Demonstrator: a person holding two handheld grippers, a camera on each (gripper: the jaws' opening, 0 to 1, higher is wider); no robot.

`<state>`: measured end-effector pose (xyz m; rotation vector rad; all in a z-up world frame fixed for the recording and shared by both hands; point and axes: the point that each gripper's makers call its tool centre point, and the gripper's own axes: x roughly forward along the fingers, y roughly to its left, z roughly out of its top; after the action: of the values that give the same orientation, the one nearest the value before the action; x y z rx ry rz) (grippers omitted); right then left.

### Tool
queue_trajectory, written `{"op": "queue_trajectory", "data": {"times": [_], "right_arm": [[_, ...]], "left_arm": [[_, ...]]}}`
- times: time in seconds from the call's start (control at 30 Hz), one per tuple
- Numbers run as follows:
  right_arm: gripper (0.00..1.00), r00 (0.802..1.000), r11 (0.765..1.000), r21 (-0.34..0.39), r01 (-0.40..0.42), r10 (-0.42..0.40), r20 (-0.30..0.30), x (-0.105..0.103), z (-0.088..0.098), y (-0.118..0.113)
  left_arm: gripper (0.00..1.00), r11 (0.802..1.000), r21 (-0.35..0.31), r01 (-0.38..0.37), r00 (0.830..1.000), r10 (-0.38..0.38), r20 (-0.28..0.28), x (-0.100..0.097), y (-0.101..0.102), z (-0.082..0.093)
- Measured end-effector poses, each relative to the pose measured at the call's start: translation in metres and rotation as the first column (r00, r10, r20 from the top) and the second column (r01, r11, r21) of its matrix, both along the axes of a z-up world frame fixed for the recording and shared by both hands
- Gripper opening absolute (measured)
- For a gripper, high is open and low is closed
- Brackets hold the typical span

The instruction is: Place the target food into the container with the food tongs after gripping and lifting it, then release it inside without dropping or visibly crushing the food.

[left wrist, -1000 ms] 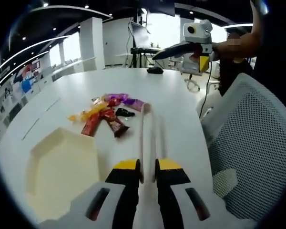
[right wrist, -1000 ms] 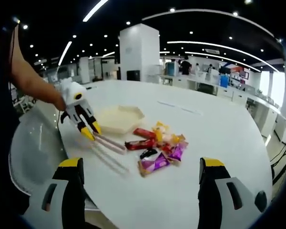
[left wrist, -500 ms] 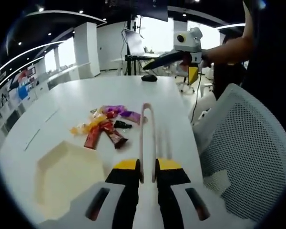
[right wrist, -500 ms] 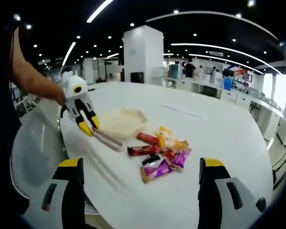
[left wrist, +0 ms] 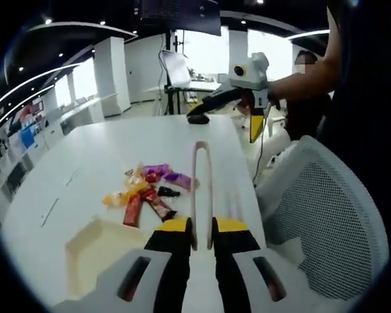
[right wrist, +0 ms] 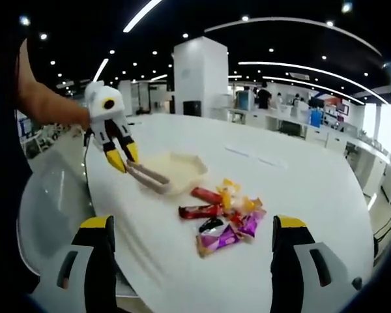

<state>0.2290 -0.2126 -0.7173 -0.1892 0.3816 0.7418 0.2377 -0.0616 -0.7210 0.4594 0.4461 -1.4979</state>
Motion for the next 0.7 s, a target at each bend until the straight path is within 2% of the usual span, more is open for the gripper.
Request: {"op": "queue_trajectory", "data": {"times": [0.37, 0.7], "right_arm": [[0.98, 0.997, 0.997, 0.030, -0.065, 0.064, 0.029, 0.004, 0.023, 0.022], [0.96, 0.994, 0.993, 0.045, -0.108, 0.106, 0.040, 0.009, 0.036, 0.036]], "left_arm": [[0.09, 0.999, -0.016, 0.046, 0.999, -0.046, 0.012, -0.005, 0.001, 0.024], [0.09, 0.997, -0.014, 0.078, 0.997, -0.078, 0.012, -0.006, 0.006, 0.048]]}}
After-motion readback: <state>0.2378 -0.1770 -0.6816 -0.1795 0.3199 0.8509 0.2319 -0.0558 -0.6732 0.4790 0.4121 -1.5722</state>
